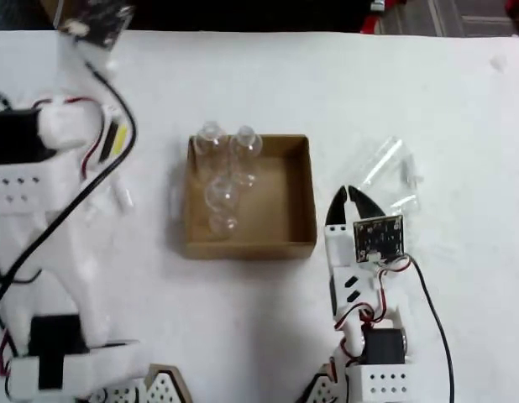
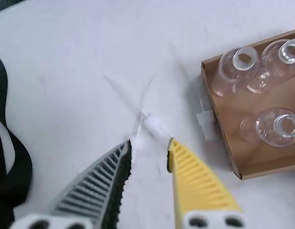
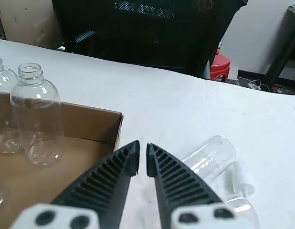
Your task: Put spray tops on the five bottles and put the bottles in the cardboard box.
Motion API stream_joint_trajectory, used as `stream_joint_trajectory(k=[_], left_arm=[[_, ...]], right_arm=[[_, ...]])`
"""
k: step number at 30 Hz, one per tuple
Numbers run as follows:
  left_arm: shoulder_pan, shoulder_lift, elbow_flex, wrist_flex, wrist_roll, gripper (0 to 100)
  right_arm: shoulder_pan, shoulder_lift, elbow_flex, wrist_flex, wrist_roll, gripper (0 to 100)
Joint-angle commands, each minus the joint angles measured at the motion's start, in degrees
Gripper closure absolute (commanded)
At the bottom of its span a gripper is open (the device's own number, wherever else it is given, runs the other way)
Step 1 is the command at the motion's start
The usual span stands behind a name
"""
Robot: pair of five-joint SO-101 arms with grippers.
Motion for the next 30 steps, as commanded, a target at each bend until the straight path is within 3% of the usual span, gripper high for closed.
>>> stream_joint_trajectory(k=[1, 5, 13, 18, 24, 30], left_arm=[[-2.15, -9.27, 14.24, -2.81, 1.93, 88], [-1.98, -15.6, 32.18, -12.4, 2.99, 88], [-1.89, -28.79, 65.41, -39.47, 14.51, 88], [-1.89, -32.04, 81.67, -55.3, 16.0, 88], [-1.27, -30.46, 96.53, -80.7, 15.82, 88], [-1.36, -30.55, 98.37, -83.78, 15.74, 88]], right_arm=[[-0.57, -0.22, -0.53, -1.27, 0.79, 98.1], [-0.4, -0.22, -0.53, -1.36, 0.79, 98.1], [-0.48, -0.22, -0.53, -1.36, 0.79, 98.1], [-0.48, -0.22, -0.53, -1.36, 0.79, 98.1], [-0.4, -0.31, -0.88, -1.45, 0.79, 98.1], [-0.48, -0.31, -0.79, -1.45, 0.79, 98.1]])
